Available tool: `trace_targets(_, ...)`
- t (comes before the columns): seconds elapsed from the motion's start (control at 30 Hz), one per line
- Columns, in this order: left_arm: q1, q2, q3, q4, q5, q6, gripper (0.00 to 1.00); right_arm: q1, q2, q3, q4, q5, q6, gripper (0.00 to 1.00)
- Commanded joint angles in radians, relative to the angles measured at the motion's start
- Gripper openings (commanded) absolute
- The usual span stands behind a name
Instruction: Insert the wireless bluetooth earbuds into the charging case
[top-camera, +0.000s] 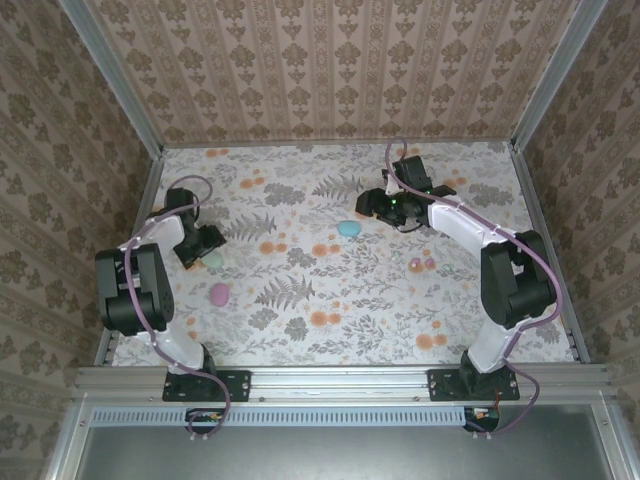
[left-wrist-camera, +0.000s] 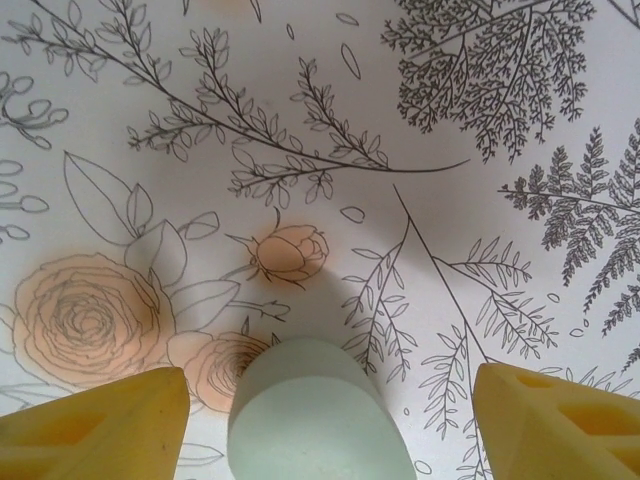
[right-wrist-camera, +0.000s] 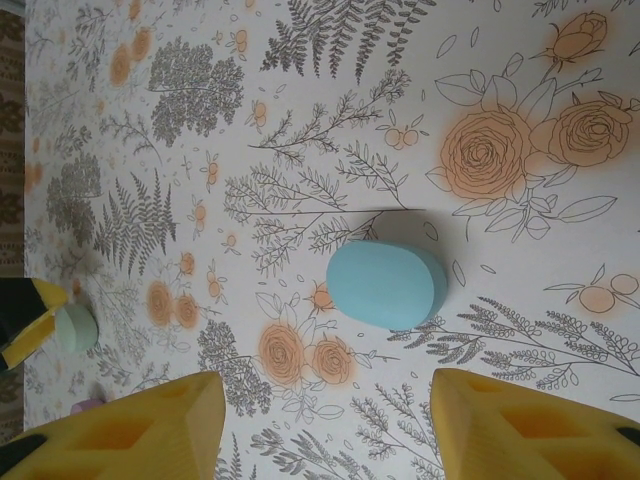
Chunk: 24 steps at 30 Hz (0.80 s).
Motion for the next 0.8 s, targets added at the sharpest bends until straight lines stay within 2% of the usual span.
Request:
trace_targets(0.0, -0.016, 0.027, 0.03, -0.073, -0.073, -0.071, 0.74, -0.005, -0.043, -0.023, -0.023, 0.01, -0.007, 0.59)
trace_targets(0.2, -0.038, 0.053, 0.035, -0.065, -0.072, -0.097, 0.69, -0.004, -0.065, -0.045, -0.016, 0.013, -0.012, 0.59)
trace_targets(0.53, -0.059, 0.058, 0.024, -0.052, -0.076, -0.108, 0.54, -0.01, -0.084, -0.061, -0.017, 0.013, -0.023, 0.59)
trace_targets(0.77, -0.068, 0.039, 0.002, -0.045, -0.069, -0.101, 0.51, -0.015, -0.097, -0.071, -0.019, 0.014, -0.026, 0.59)
